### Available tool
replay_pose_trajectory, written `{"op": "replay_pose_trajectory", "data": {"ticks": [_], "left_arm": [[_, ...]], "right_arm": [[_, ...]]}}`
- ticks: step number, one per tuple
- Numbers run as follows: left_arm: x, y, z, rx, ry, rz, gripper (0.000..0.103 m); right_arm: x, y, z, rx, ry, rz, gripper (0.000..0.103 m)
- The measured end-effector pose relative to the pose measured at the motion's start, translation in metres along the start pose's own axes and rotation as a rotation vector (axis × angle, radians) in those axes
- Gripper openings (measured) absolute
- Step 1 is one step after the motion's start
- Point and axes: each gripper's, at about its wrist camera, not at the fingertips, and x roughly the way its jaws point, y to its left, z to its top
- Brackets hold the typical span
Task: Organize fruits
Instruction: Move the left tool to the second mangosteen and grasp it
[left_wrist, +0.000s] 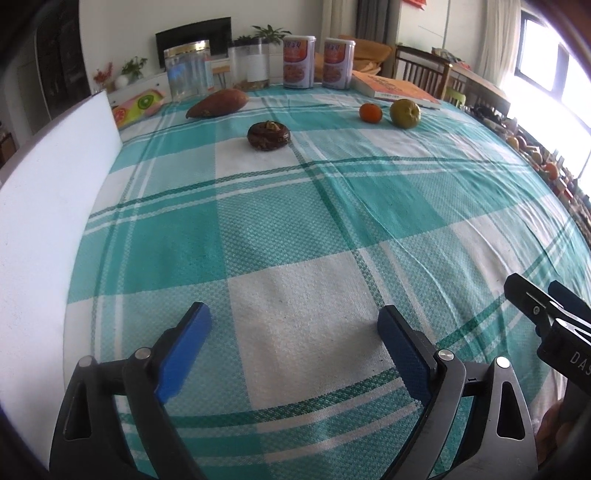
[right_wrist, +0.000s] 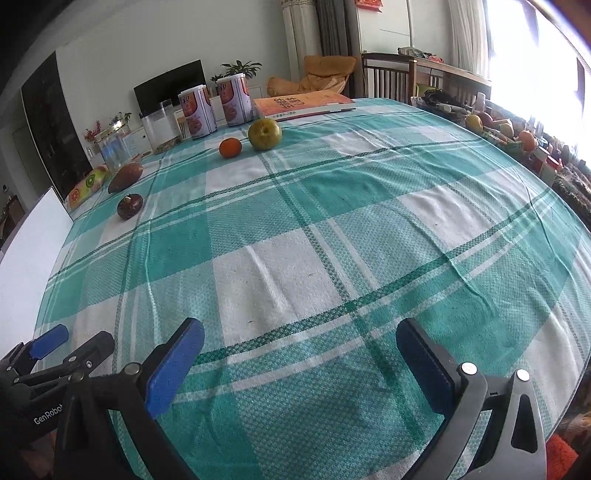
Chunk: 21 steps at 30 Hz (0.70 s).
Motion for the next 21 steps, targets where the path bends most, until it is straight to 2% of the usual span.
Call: {"op": "replay_pose_trajectory", "data": {"ticks": [15,18,21], "left_arm": [[0.001,-0.001,0.000,0.008,0.004,0.005,0.095],[0.001,0.003,0.002,0.003,0.006,-0.032,0.095],[-0.002,0.019,0.011,-0.099,0.022,-0.094,0.095]], "right_arm": [[0.004,-0.004,0.000,0.020,0.036,0.015,0.103],[0.002,-0.007,0.000,0.035,0.038,0.030,0.103],[0.002,-0.008,0.000,0.038,0.043,0.032,0.103]]}}
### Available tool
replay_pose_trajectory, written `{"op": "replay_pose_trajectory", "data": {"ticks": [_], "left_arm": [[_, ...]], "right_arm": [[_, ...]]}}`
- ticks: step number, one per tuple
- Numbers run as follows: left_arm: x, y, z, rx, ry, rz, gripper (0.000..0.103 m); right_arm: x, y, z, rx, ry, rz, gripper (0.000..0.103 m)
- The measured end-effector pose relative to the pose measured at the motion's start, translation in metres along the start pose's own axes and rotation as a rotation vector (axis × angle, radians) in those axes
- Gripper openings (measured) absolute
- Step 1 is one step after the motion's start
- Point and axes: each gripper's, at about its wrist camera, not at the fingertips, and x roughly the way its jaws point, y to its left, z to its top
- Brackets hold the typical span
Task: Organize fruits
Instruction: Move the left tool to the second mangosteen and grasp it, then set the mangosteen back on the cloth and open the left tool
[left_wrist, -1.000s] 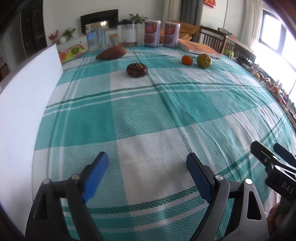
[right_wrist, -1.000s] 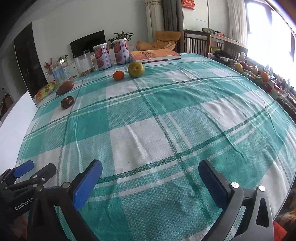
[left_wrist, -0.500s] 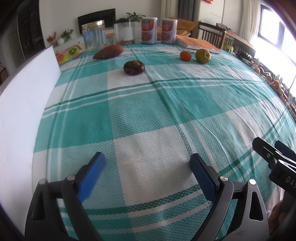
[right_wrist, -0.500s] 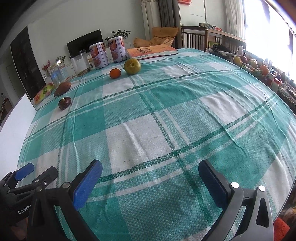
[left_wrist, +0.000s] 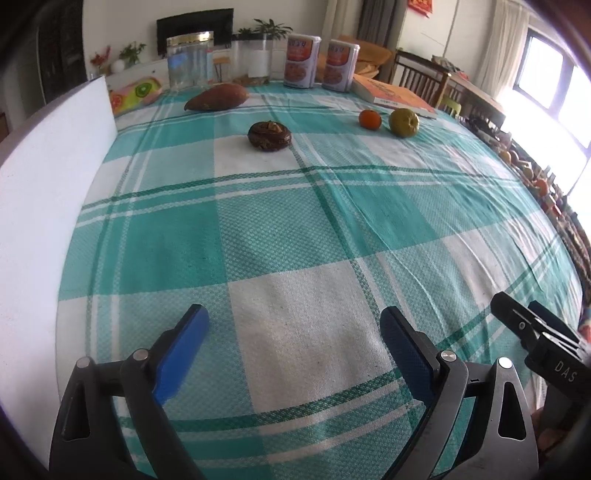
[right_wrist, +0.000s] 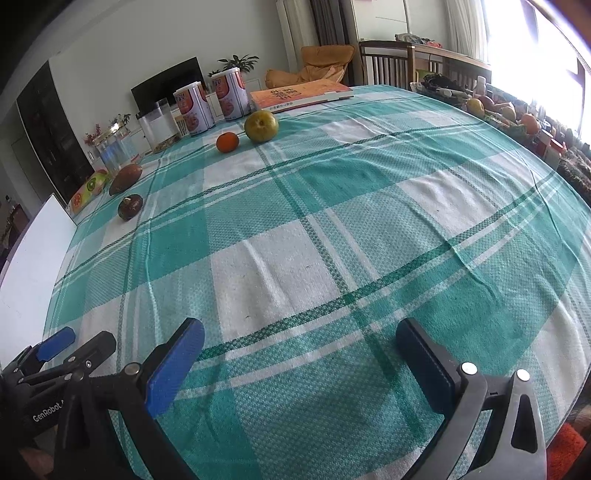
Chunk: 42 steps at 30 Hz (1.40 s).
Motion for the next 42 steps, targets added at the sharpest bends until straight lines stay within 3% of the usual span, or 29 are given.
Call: {"op": "replay_pose_trajectory", "data": {"ticks": [3,9,11,16,21,22,23,24,29,38,42], "left_arm": [[-0.006,0.009,0.017,-0.099,-0.035,-0.016,0.095],[0.002,0.002,0.063,-0.188,-0.079,-0.021,0.095],[0.017,-0.002,0.080,-0.169,-0.082,-0.022,0.095],[0.063,-0.001,0.116,-0.066,-0.087,0.112,0.093],[0.092,-0.001,0.135,0.018,-0.072,0.142,0.093],[0.095,-0.002,0.135,0.034,-0.068,0.145,0.092],[0.097,-0.002,0.133,0.049,-0.063,0.147,0.079],[0.099,-0.003,0.130,0.063,-0.050,0.153,0.048],[0.082,-0.008,0.115,0.089,-0.052,0.163,0.046],[0.011,-0.036,0.040,0.123,0.013,0.025,0.047],[-0.005,-0.038,0.009,0.166,0.031,0.003,0.047]], "right_arm": [[0.002,0.004,-0.001,-0.020,0.008,-0.020,0.103],[0.002,0.005,-0.001,-0.019,0.005,-0.017,0.103],[0.003,0.006,-0.001,-0.022,0.005,-0.018,0.103],[0.002,0.003,-0.001,-0.019,0.003,-0.008,0.103],[0.002,0.003,0.000,-0.018,0.001,0.003,0.103],[0.003,0.003,0.001,-0.017,0.000,0.004,0.103],[0.003,0.003,0.001,-0.015,0.000,0.006,0.103],[0.003,0.003,0.001,-0.014,-0.001,0.006,0.103],[0.003,0.003,0.001,-0.013,-0.002,0.005,0.103],[0.001,0.003,0.000,-0.007,-0.007,0.008,0.103],[0.001,0.003,-0.001,-0.009,-0.007,0.004,0.103]]}}
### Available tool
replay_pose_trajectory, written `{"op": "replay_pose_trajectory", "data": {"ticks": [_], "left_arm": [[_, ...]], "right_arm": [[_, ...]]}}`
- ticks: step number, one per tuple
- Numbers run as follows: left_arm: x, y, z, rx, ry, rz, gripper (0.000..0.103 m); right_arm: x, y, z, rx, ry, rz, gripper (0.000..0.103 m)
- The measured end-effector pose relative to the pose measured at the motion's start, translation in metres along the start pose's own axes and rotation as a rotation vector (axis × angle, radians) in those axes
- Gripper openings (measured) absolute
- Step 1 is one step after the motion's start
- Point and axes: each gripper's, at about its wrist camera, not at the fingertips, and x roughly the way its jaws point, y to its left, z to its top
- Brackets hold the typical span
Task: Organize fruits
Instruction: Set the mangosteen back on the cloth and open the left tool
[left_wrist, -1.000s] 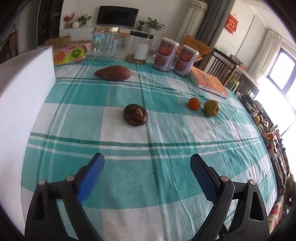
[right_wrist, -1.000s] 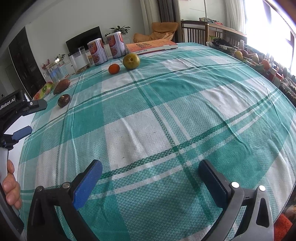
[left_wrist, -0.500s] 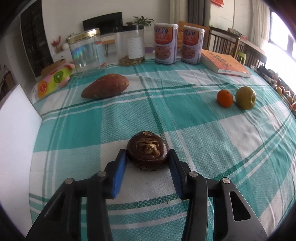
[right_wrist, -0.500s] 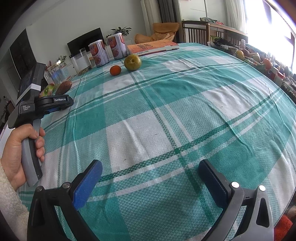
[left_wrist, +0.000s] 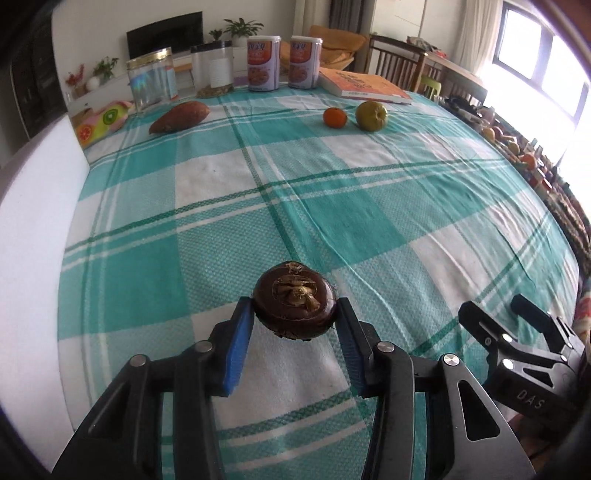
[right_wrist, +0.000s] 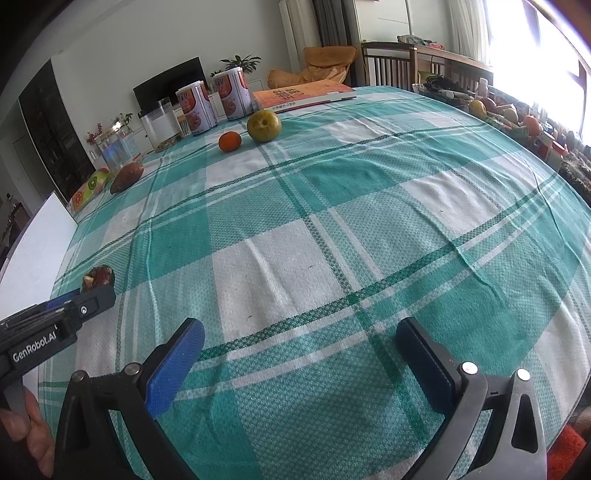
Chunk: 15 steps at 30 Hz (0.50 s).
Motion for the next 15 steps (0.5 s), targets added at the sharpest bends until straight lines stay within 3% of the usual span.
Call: {"op": "replay_pose_trajectory", "data": {"ticks": [5,8,15], "left_arm": [[0.003,-0.003,-0.014,0.058,-0.032,0.040,0.051],[0.006,-0.001,-0.017,0.052,-0.067,0.059,0.082],[0.016,0.004,-0.017,0.025,-0.037,0.052,0.092]], "right_arm": [[0.001,0.001,0.000,-0.008,0.002,-0.010,0.103],[0.001,0.002,0.000,-0.015,0.005,-0.018,0.103],[0.002,0.003,0.001,-0.011,0.004,-0.013,0.103]]}}
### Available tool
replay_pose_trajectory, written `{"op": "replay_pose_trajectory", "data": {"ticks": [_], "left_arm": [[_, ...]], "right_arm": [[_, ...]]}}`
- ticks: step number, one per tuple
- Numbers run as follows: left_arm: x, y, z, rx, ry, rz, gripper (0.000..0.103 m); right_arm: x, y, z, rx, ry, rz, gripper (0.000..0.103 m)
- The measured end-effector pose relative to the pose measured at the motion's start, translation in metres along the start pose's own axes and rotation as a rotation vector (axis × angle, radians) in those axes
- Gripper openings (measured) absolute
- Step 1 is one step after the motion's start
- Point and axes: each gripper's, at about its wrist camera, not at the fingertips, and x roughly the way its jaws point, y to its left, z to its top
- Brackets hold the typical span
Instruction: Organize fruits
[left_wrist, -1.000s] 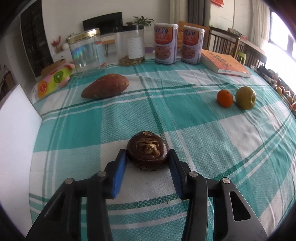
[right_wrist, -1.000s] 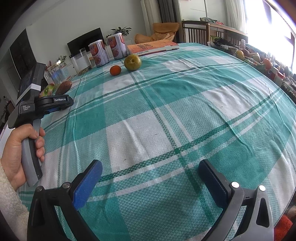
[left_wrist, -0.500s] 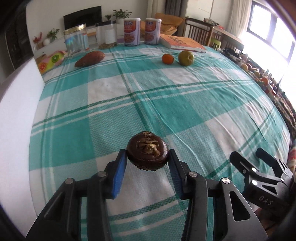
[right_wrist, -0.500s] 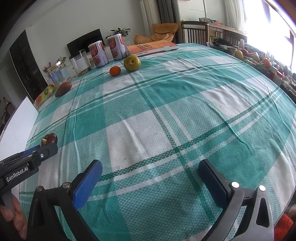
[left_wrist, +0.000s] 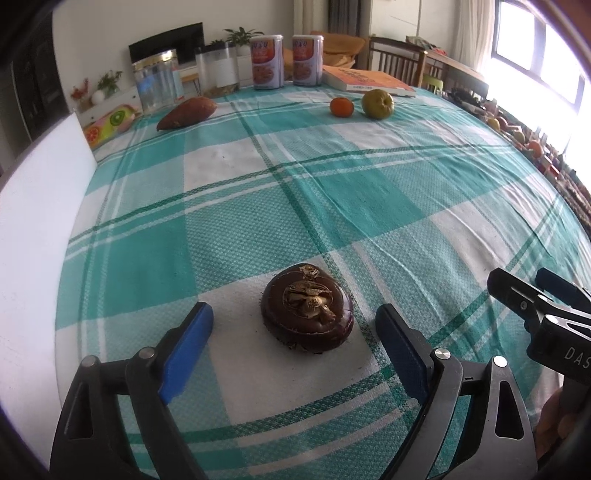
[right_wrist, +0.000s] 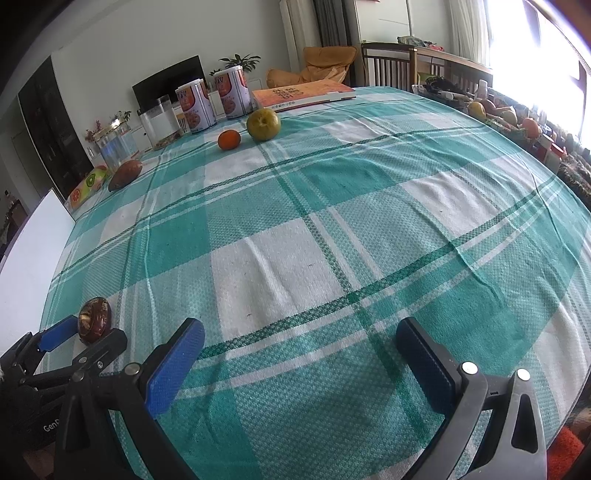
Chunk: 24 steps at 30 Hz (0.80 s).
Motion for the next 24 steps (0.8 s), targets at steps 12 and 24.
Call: {"op": "replay_pose_trajectory", "data": {"ticks": [12,24], "left_arm": [[0.0014,-0.0005,-0.0004,-0.001,0.004,0.006,0.095],[0.0015,-0.0006,-0.0004,-0.001,0.005,0.006,0.095]], "right_arm": [[0.0009,0.0001,-0.0010,-0.013,0.007,-0.012,0.103],[0.0016,0.0020,-0.0013,-0.024,0.011,-0.020,0.103]]}}
